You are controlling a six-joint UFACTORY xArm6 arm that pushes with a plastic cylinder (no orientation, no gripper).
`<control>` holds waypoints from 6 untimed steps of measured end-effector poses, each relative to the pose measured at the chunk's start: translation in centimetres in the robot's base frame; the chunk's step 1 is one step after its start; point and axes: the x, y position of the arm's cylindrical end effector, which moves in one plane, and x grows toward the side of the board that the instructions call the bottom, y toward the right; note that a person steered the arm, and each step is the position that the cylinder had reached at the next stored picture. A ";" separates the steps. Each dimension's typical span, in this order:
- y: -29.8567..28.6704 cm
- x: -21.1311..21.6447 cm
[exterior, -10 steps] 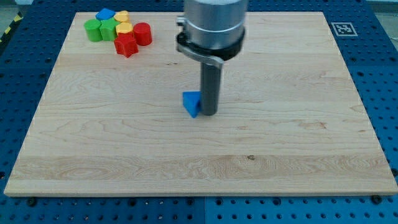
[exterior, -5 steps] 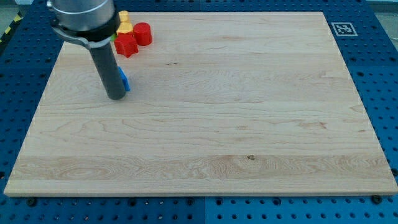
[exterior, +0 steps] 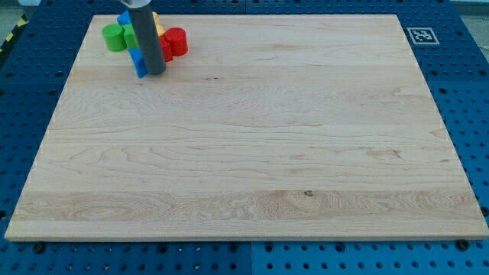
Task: Push the blue triangle closer to the green star and red circle
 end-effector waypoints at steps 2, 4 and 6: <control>0.0 -0.2; -1.6 2.1; -5.2 -0.5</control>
